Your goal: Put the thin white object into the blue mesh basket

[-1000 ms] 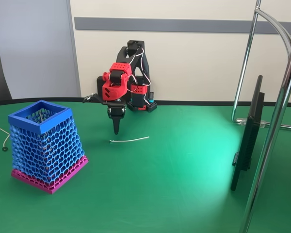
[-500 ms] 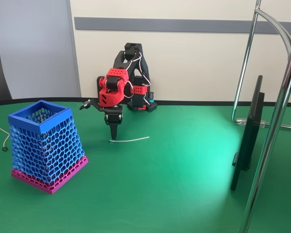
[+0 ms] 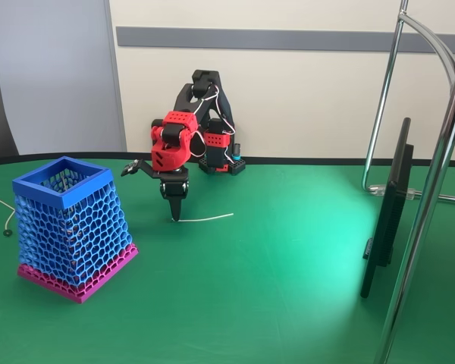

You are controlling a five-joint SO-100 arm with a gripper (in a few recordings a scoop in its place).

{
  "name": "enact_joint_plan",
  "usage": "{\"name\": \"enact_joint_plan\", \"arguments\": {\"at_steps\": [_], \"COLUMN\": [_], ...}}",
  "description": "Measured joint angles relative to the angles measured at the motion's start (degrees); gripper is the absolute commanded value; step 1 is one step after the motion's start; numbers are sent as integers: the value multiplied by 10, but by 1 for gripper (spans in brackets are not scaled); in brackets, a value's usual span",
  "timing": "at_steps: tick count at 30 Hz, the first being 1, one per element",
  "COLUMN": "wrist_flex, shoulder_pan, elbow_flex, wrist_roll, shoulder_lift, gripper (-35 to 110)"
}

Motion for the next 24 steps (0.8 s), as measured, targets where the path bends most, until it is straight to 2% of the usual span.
{"name": "enact_joint_plan", "arguments": {"at_steps": [24], "wrist_flex": [47], "shoulder_pan": [11], "elbow_flex": [-65], "wrist_roll": [-16], "shoulder_lift": [-49], "gripper": [10]}}
